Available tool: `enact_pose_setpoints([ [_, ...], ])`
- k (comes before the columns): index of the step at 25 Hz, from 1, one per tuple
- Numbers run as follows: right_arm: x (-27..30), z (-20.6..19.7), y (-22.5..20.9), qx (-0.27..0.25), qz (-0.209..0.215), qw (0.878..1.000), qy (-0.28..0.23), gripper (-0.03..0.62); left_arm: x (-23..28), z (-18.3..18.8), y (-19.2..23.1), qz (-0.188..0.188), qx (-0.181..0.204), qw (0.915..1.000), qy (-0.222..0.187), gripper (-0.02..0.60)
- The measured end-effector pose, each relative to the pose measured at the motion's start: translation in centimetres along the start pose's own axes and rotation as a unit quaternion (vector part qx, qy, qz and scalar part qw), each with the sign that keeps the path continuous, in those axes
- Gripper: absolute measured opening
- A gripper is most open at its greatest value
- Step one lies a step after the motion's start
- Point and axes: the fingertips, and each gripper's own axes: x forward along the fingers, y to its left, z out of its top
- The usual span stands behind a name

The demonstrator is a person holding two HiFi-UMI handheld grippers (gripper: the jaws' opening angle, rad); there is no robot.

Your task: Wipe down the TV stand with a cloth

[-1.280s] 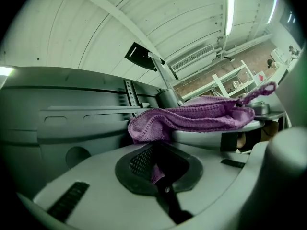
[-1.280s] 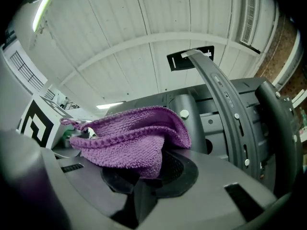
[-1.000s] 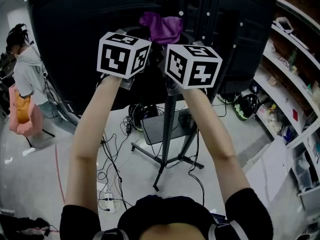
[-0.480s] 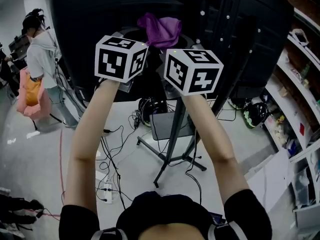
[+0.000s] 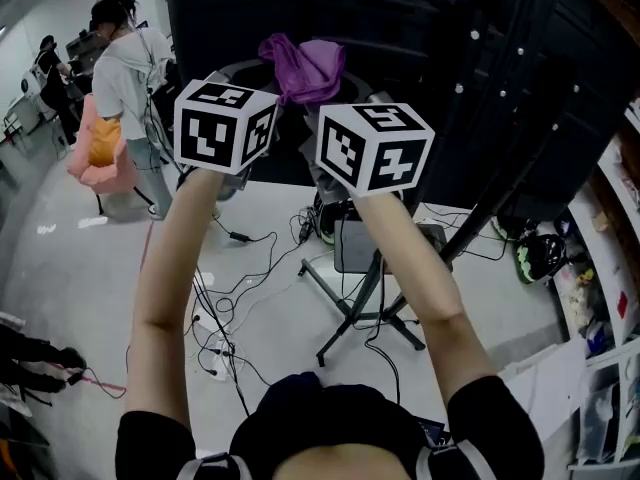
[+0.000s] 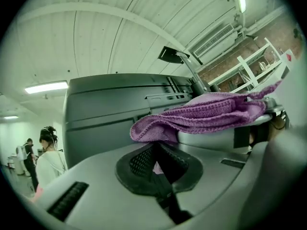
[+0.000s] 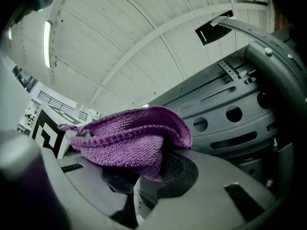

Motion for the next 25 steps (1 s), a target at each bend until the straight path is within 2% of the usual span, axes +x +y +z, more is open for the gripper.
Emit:
enact_pose_setpoints([
  [7,1.1,-1.3,-1.3,0.029,-0.007,1.000,0.005,0.064,0.6,-1.3,0.3,0.004,-0.005,0.9999,0.011,0.006],
  [13,0.2,-0.5,-5.1,0.031,-0.046,0.998,0.003,0.064,3.5,0.1,-1.9,-0.023,0.015,0.9996,0.008,0.006],
  [25,-4.4,0.5,-11.7,0.008,-0.116,0.993,-0.003,0.064,8.0,2.1,-8.4,-0.093,0.027,0.9952,-0.016,0.006],
])
